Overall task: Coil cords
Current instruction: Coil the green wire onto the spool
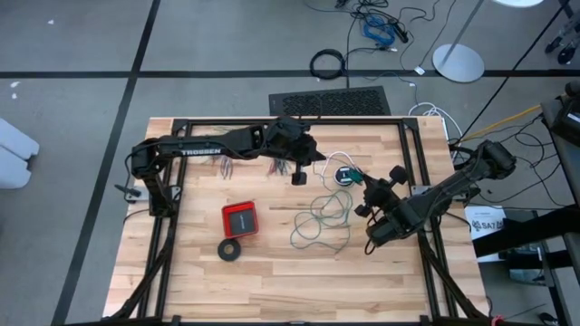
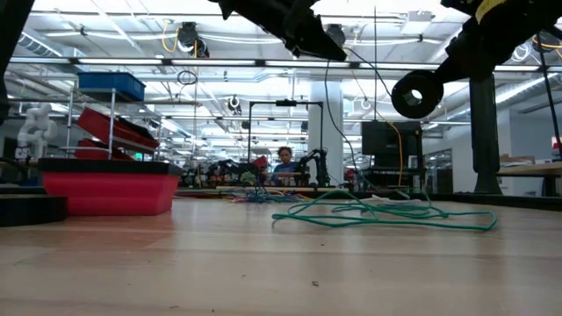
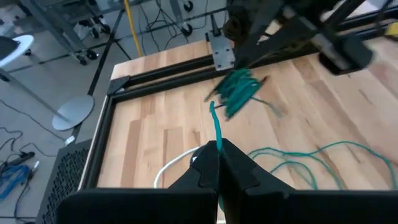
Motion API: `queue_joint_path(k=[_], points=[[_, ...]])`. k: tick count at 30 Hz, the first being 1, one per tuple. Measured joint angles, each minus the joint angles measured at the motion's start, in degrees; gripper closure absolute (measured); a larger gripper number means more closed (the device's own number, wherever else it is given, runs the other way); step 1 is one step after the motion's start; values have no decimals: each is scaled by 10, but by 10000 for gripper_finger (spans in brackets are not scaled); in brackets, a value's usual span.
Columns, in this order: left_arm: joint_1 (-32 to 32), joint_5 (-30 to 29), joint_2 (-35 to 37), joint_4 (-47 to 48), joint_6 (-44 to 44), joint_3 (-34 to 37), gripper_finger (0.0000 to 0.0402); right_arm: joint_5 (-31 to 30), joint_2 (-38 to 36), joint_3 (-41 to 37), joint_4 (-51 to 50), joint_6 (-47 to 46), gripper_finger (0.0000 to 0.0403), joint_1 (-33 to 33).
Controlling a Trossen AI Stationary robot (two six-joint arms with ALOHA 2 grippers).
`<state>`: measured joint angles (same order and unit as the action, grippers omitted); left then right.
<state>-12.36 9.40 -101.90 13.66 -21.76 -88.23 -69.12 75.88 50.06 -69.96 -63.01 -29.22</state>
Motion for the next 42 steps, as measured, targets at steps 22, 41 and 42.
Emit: queue_joint_path(k=[22, 41, 42], points=[[81, 43, 0, -110, 36, 0, 402, 0, 12, 0, 165, 126, 403, 77], [109, 56, -100, -202, 77, 0, 402, -66, 12, -1, 237, 131, 403, 80], [109, 56, -100, -202, 75, 0, 402, -74, 13, -1, 239, 128, 403, 77]])
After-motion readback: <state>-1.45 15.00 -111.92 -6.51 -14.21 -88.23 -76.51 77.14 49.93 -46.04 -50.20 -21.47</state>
